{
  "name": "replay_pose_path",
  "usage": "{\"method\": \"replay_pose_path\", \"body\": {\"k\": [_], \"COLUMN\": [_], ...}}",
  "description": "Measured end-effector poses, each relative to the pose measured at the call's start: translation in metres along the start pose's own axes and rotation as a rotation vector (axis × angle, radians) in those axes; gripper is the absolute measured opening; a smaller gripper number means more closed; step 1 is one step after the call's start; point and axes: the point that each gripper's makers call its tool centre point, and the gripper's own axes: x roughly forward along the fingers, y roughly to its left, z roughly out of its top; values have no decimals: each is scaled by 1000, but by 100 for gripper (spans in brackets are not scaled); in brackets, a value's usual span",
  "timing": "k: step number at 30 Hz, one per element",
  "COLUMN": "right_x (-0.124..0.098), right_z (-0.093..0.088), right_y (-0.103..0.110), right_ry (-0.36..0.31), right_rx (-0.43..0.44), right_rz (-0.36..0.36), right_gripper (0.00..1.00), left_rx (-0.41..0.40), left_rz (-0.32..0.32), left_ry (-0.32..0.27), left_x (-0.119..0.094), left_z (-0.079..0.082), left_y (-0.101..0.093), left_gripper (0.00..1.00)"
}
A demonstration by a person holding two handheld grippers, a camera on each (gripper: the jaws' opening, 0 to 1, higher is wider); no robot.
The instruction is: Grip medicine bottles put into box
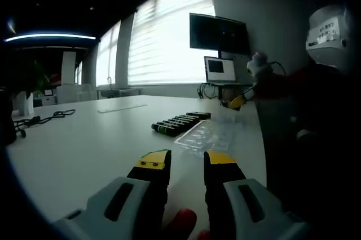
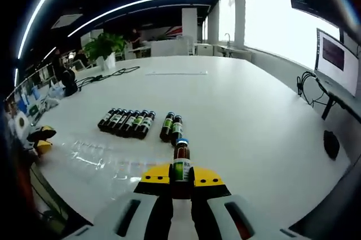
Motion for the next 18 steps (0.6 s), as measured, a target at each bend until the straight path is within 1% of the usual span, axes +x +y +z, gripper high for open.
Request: {"method": "replay_pose_path", "body": {"k": [5, 18], "right_x": [0, 4], "right_z": [-2, -8], "right_y": [0, 2], "right_ry": [6, 25], "right_rx": [-22, -27], "right_rz": [-28, -24], "right_gripper": [7, 8], "left_rx": [0, 1], "left_rz": [-1, -2], "left_ry": [-1, -2], "left_x": [0, 0], "left_z": [0, 0], "left_y": [0, -1], "left_gripper": [18, 18]}}
